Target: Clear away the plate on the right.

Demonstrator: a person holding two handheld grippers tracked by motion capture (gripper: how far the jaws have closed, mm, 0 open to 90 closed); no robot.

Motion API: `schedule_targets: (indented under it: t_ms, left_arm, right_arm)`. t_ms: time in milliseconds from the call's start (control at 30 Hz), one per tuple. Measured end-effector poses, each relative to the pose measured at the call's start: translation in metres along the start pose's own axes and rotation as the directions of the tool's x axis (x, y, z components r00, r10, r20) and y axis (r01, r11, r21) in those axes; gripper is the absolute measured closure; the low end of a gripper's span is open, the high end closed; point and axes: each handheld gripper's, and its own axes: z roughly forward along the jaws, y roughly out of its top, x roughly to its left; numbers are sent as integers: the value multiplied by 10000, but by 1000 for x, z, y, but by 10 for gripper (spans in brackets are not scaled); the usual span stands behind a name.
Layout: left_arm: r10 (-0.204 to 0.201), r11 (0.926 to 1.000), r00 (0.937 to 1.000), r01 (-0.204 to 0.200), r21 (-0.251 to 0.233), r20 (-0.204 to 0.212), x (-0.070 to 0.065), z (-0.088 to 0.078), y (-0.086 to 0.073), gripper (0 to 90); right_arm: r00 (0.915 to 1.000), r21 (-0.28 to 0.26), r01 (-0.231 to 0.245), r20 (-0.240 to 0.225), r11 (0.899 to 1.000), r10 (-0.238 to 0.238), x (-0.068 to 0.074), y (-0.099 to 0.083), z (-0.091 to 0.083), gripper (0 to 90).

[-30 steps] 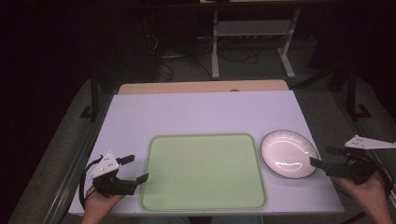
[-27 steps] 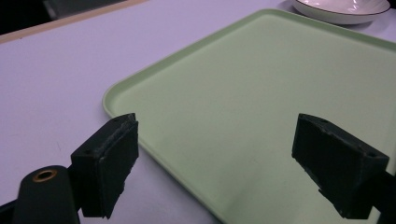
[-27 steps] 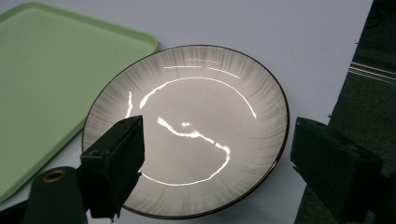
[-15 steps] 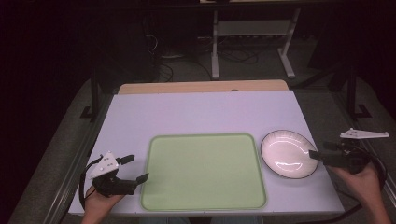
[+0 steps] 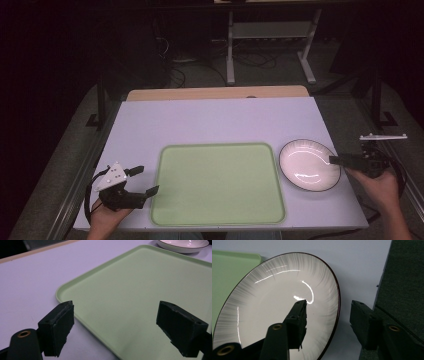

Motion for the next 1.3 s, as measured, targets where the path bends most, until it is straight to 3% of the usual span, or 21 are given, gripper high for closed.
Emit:
schedule_targets:
  t_ms: [100,133,200,267,567,733,1133,1300]
  left_arm:
    - [22,10000,10000,-22,-9,-5,0,0,0,146]
    - [23,10000,10000,-23,-12,-4,0,0,0,146]
    - [2,10000,10000,-2,1,-5,0,0,0,146]
    - [13,10000,10000,-13,12,-1,0,0,0,146]
    - [5,10000,10000,-5,2,-6,0,0,0,146]
    - [16,10000,10000,-16,27,6,0,0,0,146]
    - [-3,10000,10000,3,8,-2,1,0,0,146]
    - [-3,10000,10000,3,11,-8,1,0,0,146]
  right_arm:
    - [9998,195,-187,-45,9996,188,-2,1,2,497]
    - [9986,377,-509,-143,9980,515,-5,2,5,512]
    - [9978,425,-635,-140,9971,641,-6,2,6,525]
    - [9937,716,-1043,-327,9920,1069,-9,4,10,566]
    - [9879,1073,-1381,-555,9846,1446,-14,2,18,670]
    - [9797,1248,-1671,-905,9780,1790,-18,2,18,744]
    - [9666,1422,-2108,-1175,9671,2279,-22,1,21,778]
    - [9553,1388,-2446,-1351,9596,2630,-24,-1,21,793]
